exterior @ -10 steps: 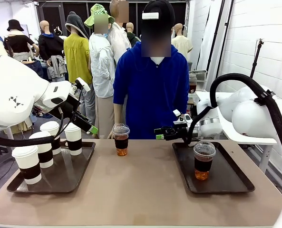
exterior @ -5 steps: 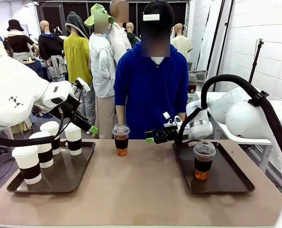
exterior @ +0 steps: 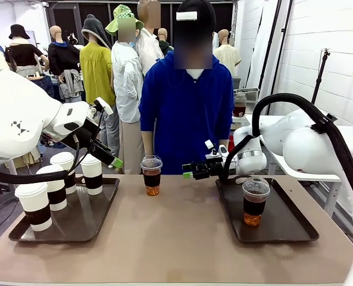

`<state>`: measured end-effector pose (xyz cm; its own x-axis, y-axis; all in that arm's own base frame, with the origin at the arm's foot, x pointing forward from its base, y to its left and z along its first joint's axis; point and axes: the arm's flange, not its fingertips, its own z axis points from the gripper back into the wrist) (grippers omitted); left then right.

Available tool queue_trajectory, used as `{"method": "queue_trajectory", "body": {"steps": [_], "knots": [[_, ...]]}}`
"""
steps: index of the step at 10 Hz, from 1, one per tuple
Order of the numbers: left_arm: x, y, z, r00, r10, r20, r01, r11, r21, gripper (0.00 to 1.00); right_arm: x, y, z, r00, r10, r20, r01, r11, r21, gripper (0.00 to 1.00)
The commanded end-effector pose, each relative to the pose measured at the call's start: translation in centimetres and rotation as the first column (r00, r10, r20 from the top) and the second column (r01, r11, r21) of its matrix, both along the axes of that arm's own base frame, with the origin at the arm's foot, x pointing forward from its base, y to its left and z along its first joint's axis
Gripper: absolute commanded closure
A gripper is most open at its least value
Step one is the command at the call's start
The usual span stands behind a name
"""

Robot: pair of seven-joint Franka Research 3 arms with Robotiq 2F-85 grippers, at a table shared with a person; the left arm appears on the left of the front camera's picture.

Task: Distribute the coffee onto the tray.
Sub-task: Pick up another iced Americano from the middle of the table and place it on the right Handle tray.

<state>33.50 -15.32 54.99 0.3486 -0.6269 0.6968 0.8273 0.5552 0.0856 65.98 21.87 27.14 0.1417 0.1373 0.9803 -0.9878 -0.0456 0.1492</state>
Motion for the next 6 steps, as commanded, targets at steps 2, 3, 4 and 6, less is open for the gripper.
{"method": "queue_trajectory", "body": {"steps": [2, 3, 4, 6], "knots": [[0.1, 0.1, -0.1, 1.000, -0.012, 0.006, 0.012, 1.000, 0.000, 0.00, 0.0, 0.0, 0.0, 1.000, 0.000, 0.000, 0.000, 1.000, 0.000, 0.00], [0.1, 0.1, -0.1, 1.000, -0.012, 0.006, 0.012, 1.000, 0.000, 0.00, 0.1, 0.7, -0.2, 0.999, -0.034, 0.016, 0.034, 0.999, 0.000, 0.00], [0.1, 0.1, -0.1, 1.000, -0.012, 0.006, 0.012, 1.000, 0.000, 0.00, 0.2, 1.7, -0.4, 0.999, -0.047, 0.026, 0.047, 0.999, 0.007, 0.00], [0.1, 0.1, -0.1, 1.000, -0.012, 0.006, 0.012, 1.000, 0.000, 0.00, 0.3, 3.6, -0.9, 0.999, -0.041, 0.023, 0.040, 0.999, 0.016, 0.00]]}}
